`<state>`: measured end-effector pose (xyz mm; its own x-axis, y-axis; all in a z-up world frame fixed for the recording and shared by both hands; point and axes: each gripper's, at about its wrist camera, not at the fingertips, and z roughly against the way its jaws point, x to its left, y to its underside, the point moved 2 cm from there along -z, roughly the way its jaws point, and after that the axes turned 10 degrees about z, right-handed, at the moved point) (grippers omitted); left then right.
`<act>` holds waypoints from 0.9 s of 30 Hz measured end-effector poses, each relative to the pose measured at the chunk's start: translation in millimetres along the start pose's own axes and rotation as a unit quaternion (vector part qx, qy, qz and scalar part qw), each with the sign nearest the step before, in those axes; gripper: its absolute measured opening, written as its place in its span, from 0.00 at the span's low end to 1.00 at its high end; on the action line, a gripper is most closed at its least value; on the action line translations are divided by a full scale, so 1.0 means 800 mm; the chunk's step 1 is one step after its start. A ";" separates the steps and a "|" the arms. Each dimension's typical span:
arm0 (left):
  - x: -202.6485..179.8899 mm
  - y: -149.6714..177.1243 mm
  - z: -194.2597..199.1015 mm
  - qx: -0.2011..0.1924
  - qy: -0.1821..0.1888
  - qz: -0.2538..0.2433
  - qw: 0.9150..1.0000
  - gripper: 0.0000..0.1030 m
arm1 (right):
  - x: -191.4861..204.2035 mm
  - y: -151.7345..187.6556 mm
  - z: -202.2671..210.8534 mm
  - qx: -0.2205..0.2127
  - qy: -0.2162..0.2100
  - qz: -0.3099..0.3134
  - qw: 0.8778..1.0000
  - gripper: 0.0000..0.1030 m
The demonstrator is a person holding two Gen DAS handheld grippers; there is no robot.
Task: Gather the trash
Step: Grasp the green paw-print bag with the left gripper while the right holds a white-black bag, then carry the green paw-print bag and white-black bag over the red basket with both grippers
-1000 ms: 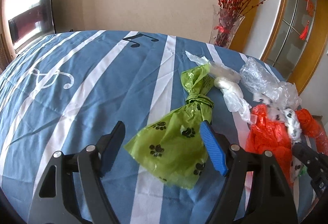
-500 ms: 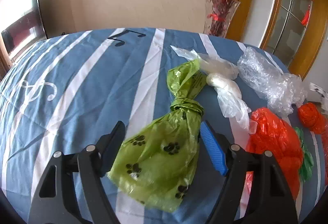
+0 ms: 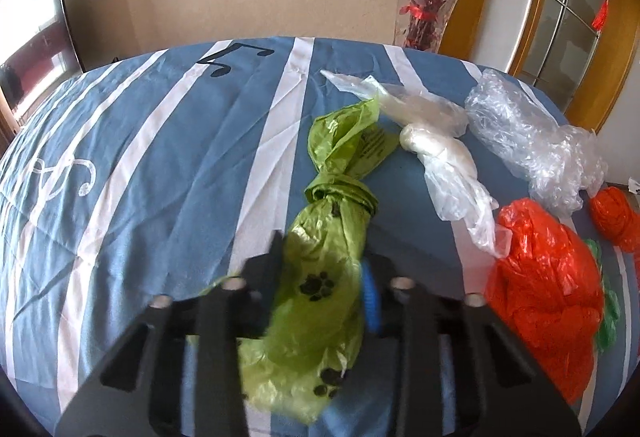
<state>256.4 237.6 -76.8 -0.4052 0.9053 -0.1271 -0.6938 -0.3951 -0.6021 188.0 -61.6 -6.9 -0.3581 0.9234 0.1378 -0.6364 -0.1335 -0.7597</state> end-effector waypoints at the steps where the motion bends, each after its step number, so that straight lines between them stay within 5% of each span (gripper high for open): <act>1: 0.002 0.001 0.001 0.001 0.004 0.002 1.000 0.19 | -0.002 0.000 0.002 -0.001 0.001 -0.001 1.000 0.03; 13: 0.002 0.011 0.054 -0.029 0.047 0.012 0.998 0.11 | -0.028 0.003 0.031 -0.020 0.022 -0.012 0.999 0.03; 27: -0.088 0.032 0.139 -0.061 0.143 -0.041 0.987 0.11 | -0.079 0.014 0.069 -0.039 0.065 -0.042 0.996 0.03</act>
<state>201.2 146.2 4.6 -0.1544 0.9475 -0.2801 -0.6338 -0.3125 -0.7076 165.7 -141.3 10.7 -0.2109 0.9696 0.1242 -0.6043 -0.0294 -0.7962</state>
